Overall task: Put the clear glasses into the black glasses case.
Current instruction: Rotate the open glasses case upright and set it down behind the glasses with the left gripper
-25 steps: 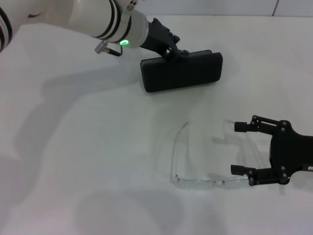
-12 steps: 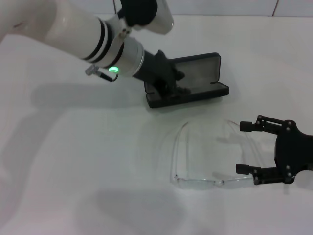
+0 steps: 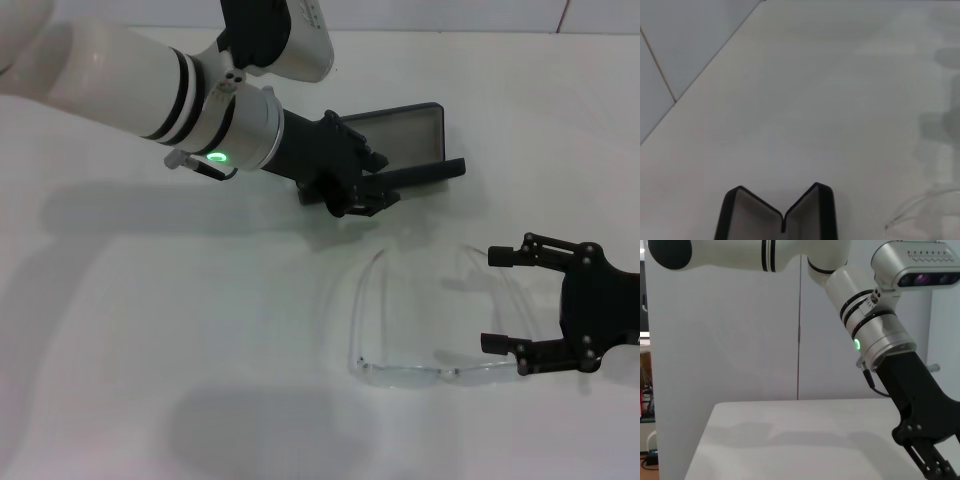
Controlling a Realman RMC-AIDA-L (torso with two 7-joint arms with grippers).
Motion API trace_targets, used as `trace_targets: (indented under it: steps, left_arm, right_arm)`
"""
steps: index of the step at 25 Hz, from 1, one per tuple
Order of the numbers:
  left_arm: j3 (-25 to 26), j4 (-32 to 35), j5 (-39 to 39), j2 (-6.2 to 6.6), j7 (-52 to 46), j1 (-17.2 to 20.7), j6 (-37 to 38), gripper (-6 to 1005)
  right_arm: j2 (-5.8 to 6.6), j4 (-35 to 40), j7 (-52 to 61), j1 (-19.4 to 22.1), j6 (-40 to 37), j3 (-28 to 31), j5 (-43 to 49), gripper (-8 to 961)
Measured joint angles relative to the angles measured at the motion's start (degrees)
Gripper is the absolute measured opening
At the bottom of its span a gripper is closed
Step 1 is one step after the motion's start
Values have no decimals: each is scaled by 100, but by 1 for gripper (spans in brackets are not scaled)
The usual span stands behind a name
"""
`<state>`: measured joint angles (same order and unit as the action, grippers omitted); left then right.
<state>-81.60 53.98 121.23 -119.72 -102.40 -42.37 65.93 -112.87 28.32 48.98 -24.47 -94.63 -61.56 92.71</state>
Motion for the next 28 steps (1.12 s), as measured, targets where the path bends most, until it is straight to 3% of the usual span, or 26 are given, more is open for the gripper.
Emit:
trace_targets:
  steps: [6,15,22,25,28]
  left_arm:
    - [-2,-32,-93,-35,-67,-19,-222,430]
    - [-330,-729,-471,-38,-122,-264,-1807,431]
    - [-1009,-1004,-326,-24,-113,-441,-1852,432]
    - [-1360,-781,-315,-12,-85,-297,-1686,433]
    - [-1397,-454,-271,-7,-40,-63,-1502,433]
  right_arm:
    - [-17,27,0,-15,23,1,58,768]
    - [-33,-11,-27,-14,33,4,71,762]
    - [-39,-12,-16,39,33,11,73,758]
    - [-37,-12,-7,47,33,17,73,756]
    - [-35,-11,-4,48,32,20,73,753]
